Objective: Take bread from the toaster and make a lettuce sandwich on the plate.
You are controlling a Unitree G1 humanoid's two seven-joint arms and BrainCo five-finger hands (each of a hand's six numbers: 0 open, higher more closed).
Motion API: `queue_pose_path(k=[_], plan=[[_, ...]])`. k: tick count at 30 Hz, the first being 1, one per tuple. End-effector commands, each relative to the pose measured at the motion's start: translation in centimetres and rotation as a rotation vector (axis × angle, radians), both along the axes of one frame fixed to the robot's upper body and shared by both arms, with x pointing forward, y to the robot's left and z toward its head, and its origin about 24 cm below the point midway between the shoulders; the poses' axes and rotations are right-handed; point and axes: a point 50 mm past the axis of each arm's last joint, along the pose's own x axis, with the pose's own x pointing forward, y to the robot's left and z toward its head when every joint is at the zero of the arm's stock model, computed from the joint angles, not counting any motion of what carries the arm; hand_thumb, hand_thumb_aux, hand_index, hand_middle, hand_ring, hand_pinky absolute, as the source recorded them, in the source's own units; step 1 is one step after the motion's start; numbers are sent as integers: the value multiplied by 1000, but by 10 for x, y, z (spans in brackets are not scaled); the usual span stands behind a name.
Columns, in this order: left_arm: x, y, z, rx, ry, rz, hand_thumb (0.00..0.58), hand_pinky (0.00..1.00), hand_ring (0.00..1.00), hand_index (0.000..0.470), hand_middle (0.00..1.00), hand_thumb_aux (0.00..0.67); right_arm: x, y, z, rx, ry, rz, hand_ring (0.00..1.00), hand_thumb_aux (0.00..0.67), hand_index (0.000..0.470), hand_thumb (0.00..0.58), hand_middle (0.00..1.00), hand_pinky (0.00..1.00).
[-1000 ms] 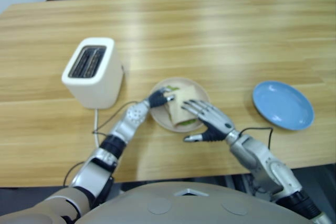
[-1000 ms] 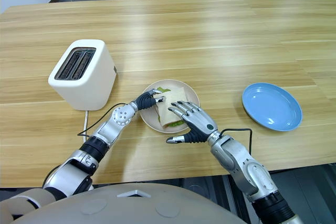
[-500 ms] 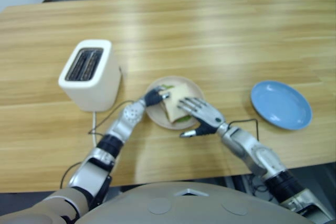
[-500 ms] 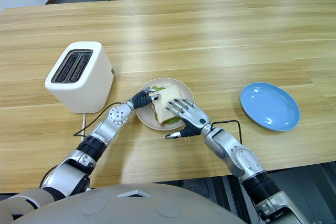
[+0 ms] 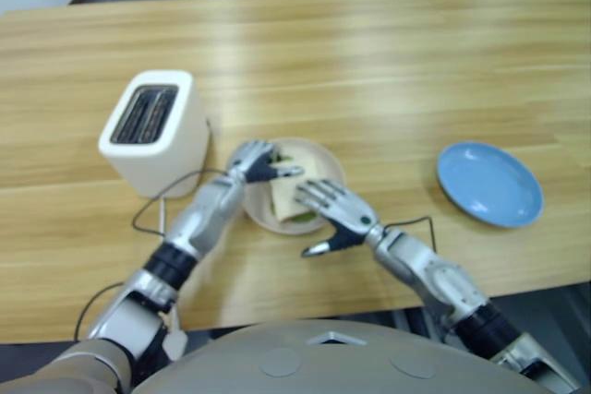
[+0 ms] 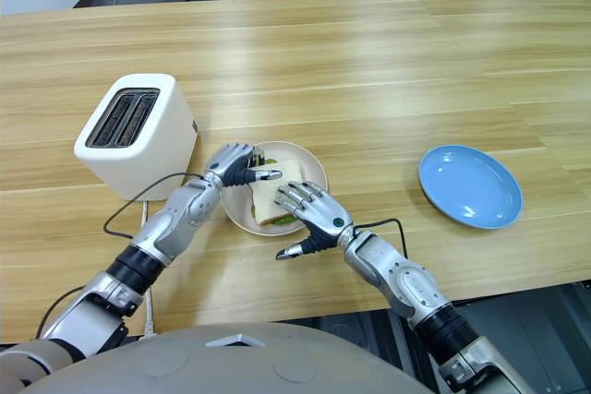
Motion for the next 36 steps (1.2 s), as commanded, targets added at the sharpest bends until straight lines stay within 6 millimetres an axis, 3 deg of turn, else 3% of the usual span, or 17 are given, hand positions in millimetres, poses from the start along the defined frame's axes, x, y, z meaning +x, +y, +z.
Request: queue_pose_path(k=[1,6,12,14,19,22,25,29,33,34,35,36], plan=[[-7,10,38,73,-216,56,0,0,0,0,0,0,-18,-10,-35,-129,165,-2,0,0,0,0,0,0],[-13,24,56,64,-276,109,0,0,0,0,0,0,-17,-12,-36,-134,166,-14,0,0,0,0,0,0],[-17,36,47,-31,-189,133,0,0,0,0,0,0,-13,-15,-27,-99,120,-35,0,0,0,0,0,0],[-16,40,40,-108,-123,135,0,0,0,0,0,0,-9,-13,-12,-19,60,-38,0,0,0,0,0,0],[-19,49,33,-205,-78,119,0,0,0,0,0,0,0,-11,55,269,-237,-42,0,0,0,0,0,0],[-22,49,34,-109,-181,118,0,0,0,0,0,0,-4,-14,97,366,-497,-39,0,0,0,0,0,0],[-25,47,34,-100,-239,109,0,0,0,0,0,0,-9,-18,114,435,-601,-62,0,0,0,0,0,0],[-30,50,45,-191,-278,85,0,0,0,0,0,0,-13,-26,122,456,-625,-108,0,0,0,0,0,0],[-32,62,40,-302,-39,2,0,0,0,0,0,0,-6,-42,102,383,-408,-207,0,0,0,0,0,0],[-34,68,38,-323,40,-19,128,333,333,54,333,79,-3,-50,94,353,-311,-249,0,0,0,0,0,0],[-35,77,39,-335,79,-19,552,1000,1000,359,1000,523,-2,-59,84,320,-199,-285,0,297,204,400,0,0],[-36,86,42,-342,112,-23,580,1000,1000,460,1000,670,-3,-67,79,293,-124,-300,0,407,280,491,0,0]])
